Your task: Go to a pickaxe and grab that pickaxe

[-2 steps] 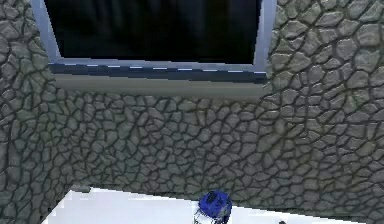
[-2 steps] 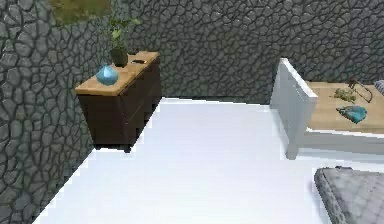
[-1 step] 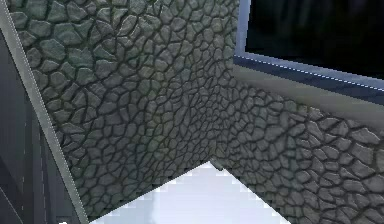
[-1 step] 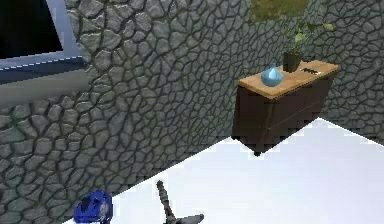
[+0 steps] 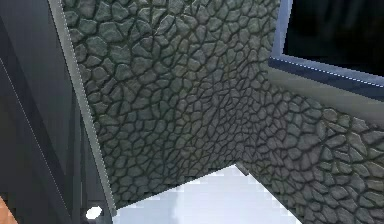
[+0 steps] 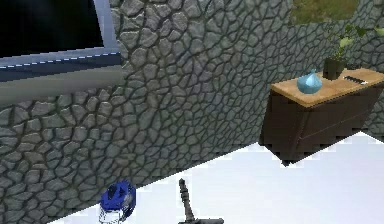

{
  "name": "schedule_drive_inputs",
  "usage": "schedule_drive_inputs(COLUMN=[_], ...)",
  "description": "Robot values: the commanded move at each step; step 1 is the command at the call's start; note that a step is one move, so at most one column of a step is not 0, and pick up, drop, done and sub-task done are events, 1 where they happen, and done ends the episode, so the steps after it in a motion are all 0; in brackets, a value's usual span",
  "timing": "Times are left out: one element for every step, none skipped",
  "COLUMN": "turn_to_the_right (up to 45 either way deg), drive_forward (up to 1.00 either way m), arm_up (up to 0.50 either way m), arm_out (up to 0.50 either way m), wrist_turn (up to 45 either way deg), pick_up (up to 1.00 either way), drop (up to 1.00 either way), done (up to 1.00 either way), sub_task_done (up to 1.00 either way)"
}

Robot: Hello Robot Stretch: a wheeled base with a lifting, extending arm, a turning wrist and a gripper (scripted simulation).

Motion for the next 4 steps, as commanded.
schedule_drive_inputs(turn_to_the_right=[0.0,0.0,0.0,0.0], drive_forward=[0.00,0.00,0.00,0.00], arm_up=[0.14,0.00,0.00,0.00], arm_out=[0.00,0.38,0.00,0.00], wrist_turn=[0.0,0.0,45.0,45.0], pick_up=[0.00,0.00,0.00,0.00], drop=[0.00,0.00,0.00,0.00], done=[0.00,0.00,0.00,0.00], sub_task_done=[0.00,0.00,0.00,0.00])
